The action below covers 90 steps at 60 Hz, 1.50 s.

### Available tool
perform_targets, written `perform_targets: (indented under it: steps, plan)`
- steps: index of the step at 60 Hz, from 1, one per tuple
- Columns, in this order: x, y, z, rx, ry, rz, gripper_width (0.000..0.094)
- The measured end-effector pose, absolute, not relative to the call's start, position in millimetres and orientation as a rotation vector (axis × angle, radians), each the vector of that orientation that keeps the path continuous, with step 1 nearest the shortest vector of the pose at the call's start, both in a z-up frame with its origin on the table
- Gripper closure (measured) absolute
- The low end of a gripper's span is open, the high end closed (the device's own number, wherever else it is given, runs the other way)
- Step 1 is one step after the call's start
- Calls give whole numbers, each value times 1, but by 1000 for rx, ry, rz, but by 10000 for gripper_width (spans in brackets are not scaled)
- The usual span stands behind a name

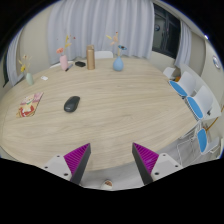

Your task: Arrange mouse

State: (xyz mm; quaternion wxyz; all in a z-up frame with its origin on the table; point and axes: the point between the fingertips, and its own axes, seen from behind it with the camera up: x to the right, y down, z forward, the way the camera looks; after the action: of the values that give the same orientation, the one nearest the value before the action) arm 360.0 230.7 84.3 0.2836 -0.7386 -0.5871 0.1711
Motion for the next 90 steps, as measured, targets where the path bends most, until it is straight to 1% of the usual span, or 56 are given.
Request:
perform_targets:
  steps: [16,35,45,53,66,85,90]
  plan:
    - [346,182,80,-1953,-1634,464,80]
    - [309,96,75,-1893,-1694,524,77]
    - [286,67,63,-1856,-1711,560,79]
    - [271,62,57,-1839,-1700,573,77]
    - [234,68,23,-1834,-1676,613,77]
    - [162,81,8,-1798,-1653,661,76]
    - [147,84,-1,-1796,-1656,664,75]
